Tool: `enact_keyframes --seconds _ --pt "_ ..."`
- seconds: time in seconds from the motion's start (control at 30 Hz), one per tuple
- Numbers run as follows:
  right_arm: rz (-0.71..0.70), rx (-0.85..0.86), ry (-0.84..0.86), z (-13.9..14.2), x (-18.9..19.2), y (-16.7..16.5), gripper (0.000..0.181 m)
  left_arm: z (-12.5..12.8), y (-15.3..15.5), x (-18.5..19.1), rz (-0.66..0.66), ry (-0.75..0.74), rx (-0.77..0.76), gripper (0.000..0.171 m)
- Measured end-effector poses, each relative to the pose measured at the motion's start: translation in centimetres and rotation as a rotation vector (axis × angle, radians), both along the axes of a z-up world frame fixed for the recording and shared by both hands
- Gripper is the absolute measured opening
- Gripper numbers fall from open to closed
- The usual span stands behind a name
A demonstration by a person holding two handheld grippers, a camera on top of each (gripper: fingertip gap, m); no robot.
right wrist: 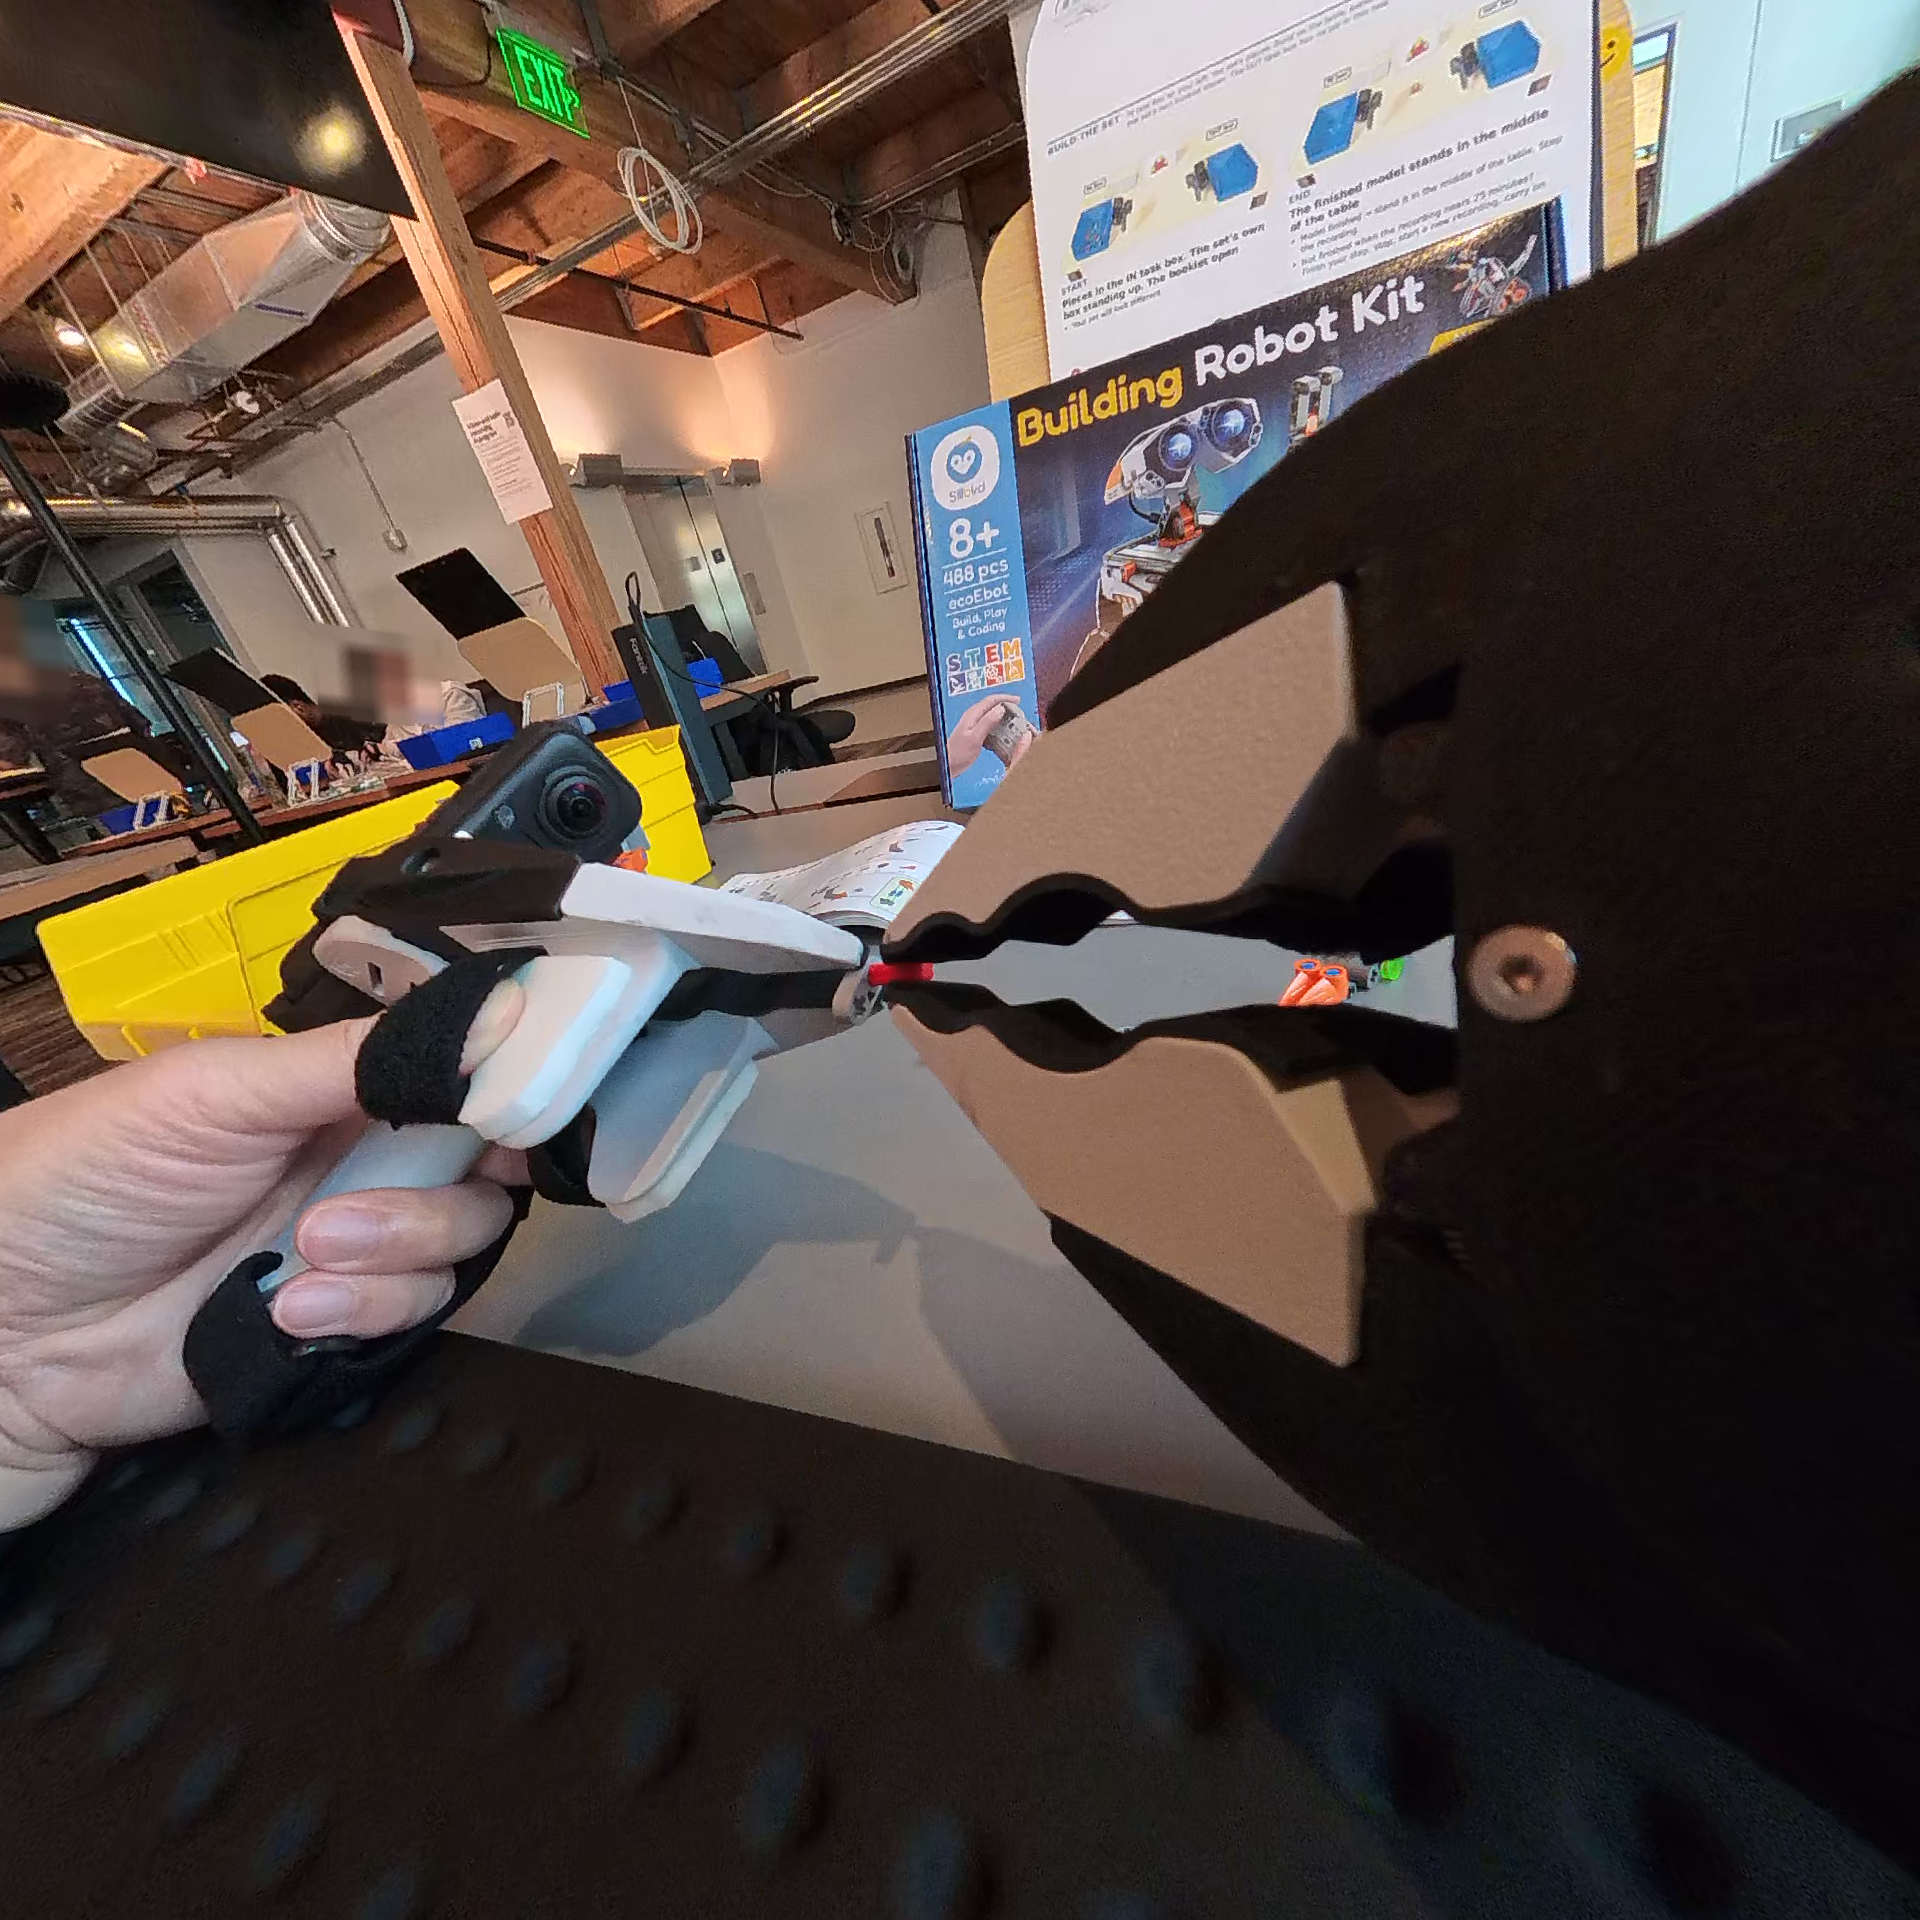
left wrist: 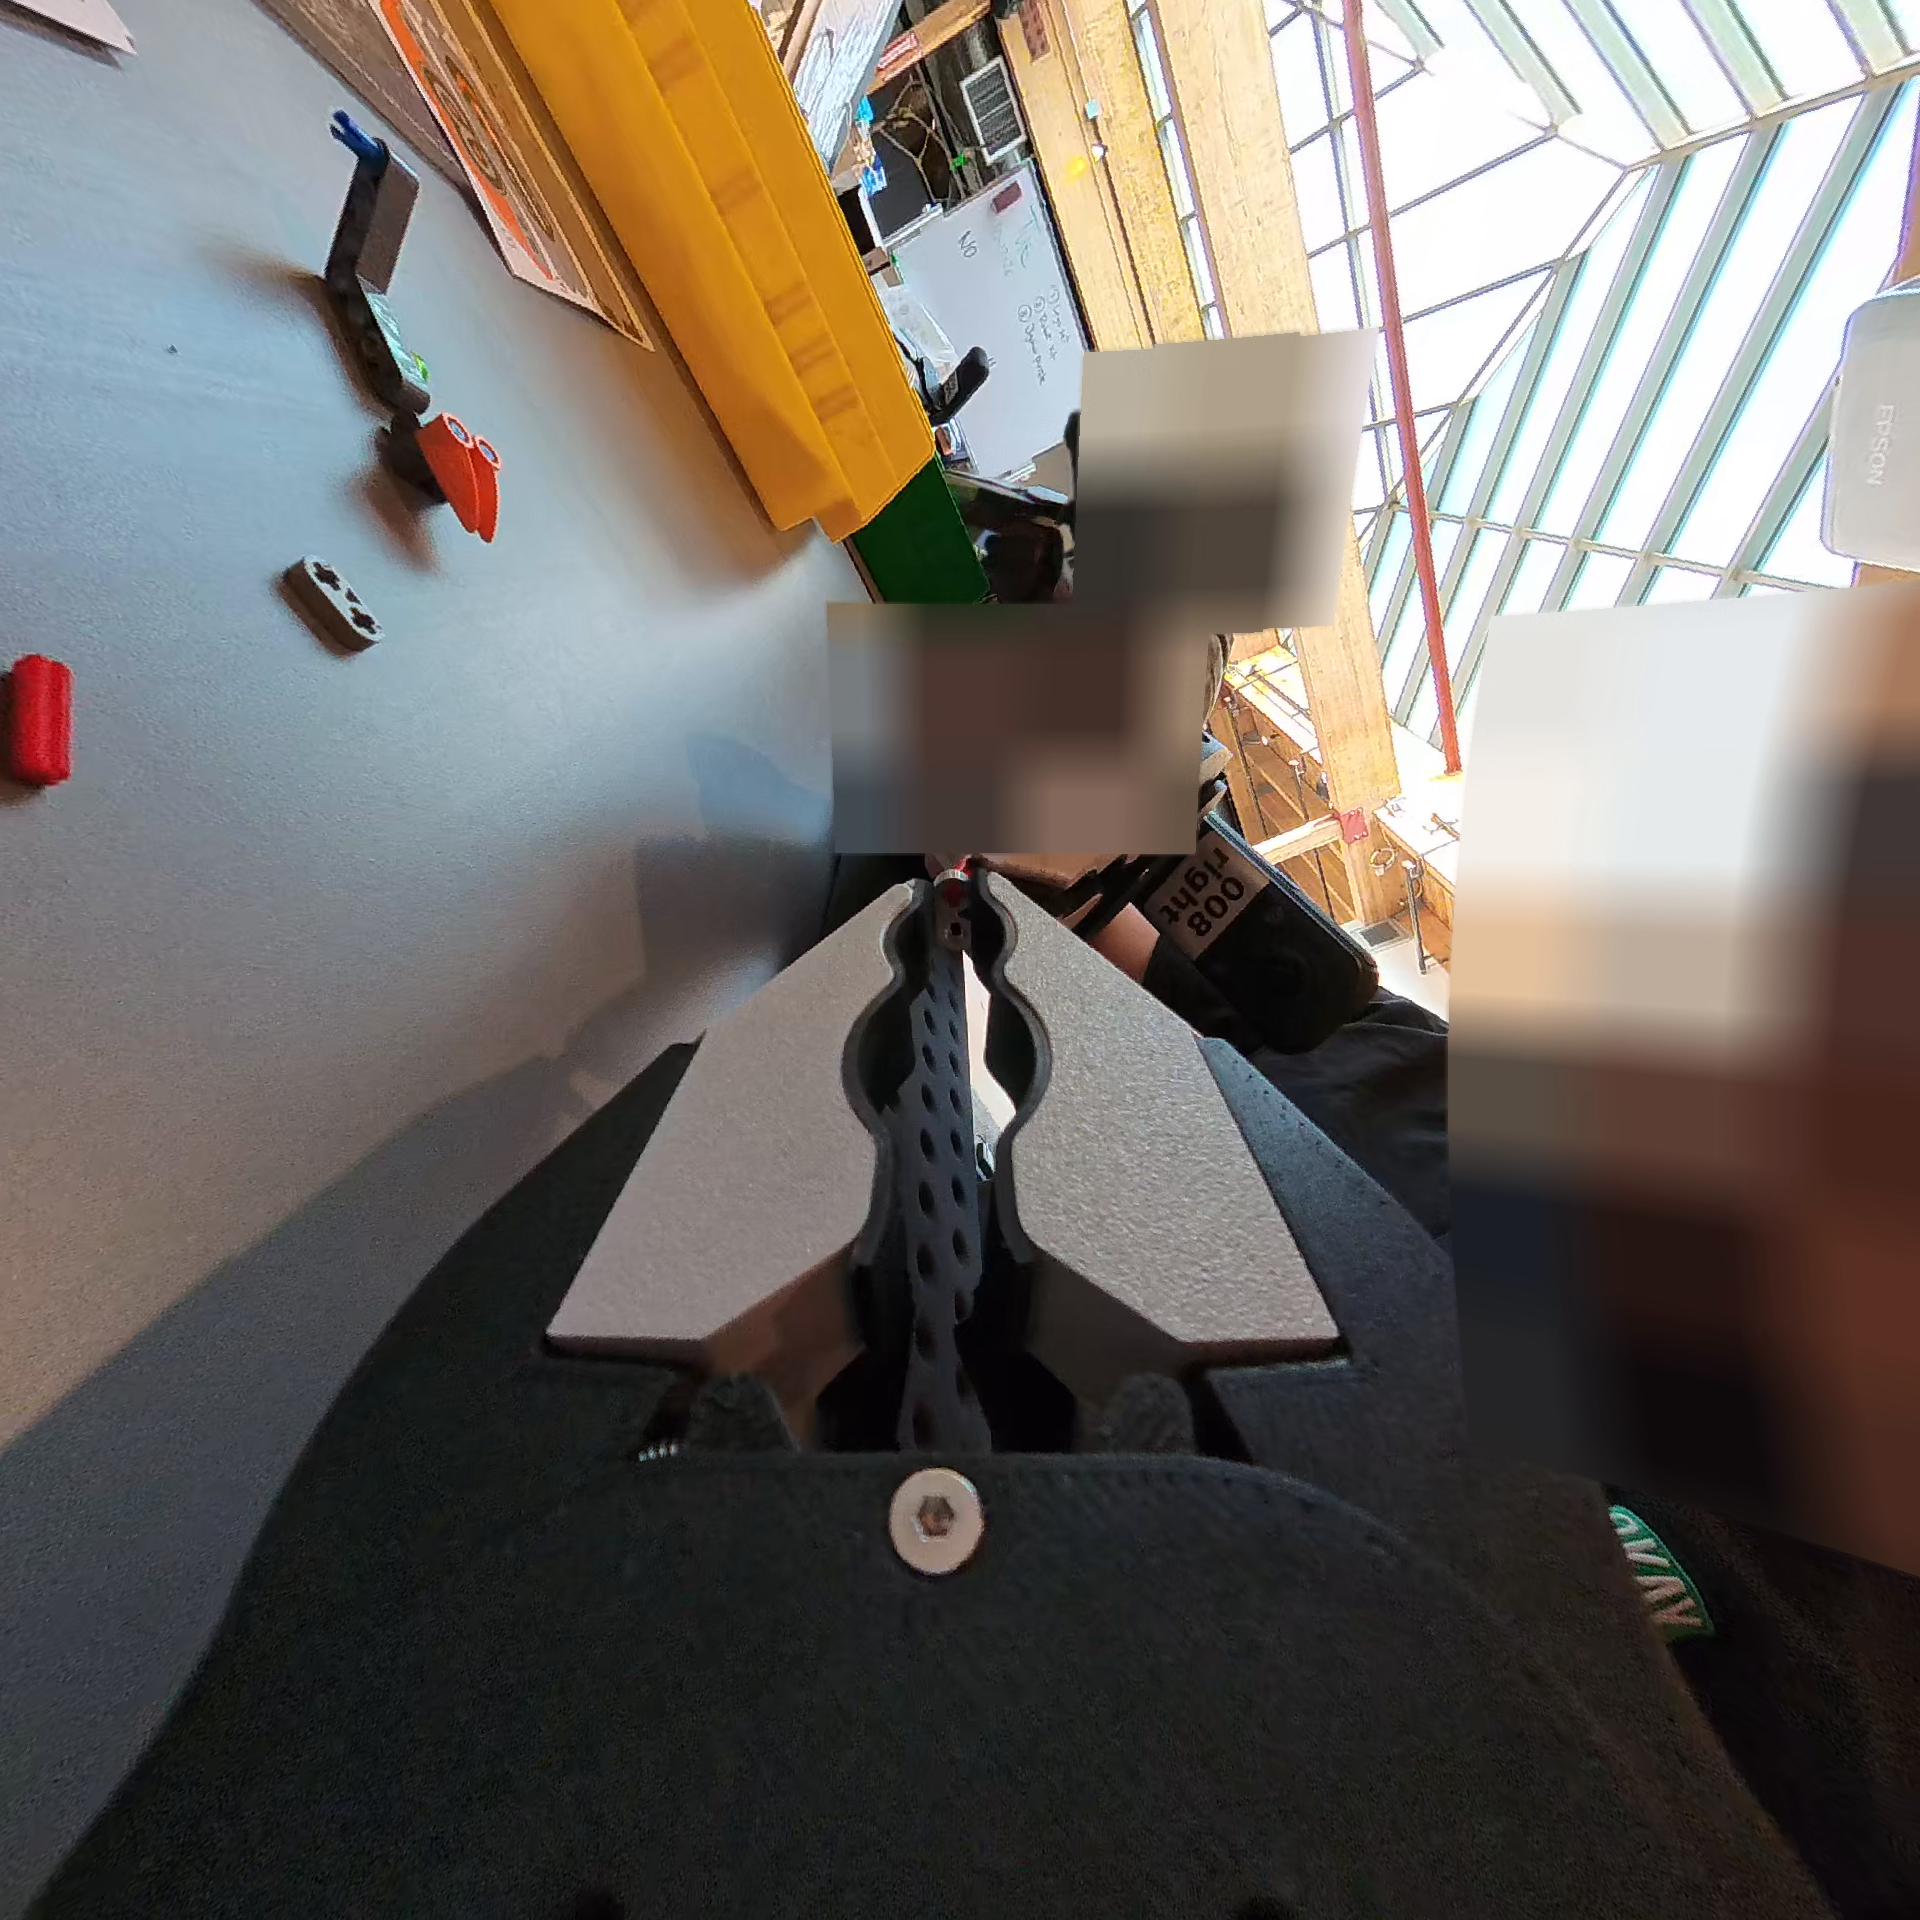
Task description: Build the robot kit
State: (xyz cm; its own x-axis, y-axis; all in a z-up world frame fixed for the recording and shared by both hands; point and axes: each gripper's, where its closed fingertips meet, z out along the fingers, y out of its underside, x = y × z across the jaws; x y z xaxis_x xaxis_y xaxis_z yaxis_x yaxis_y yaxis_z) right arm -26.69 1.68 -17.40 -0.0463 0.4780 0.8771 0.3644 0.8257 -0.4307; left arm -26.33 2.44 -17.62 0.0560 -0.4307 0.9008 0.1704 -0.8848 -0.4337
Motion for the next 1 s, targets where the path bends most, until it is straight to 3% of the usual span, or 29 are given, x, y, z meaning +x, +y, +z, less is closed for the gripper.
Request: enact_keyframes --seconds 0.87,1.0 --pt "0.001 -0.008 -0.013 -0.4 -0.2 0.3 0.003 -0.3 0.1 0.2 0.007 0.026 0.003 0.005" --pt "-0.014 -0.085 0.033 0.2 -0.1 1.1 0.007 0.5 0.7 0.3 0.054 0.039 0.088 0.004"
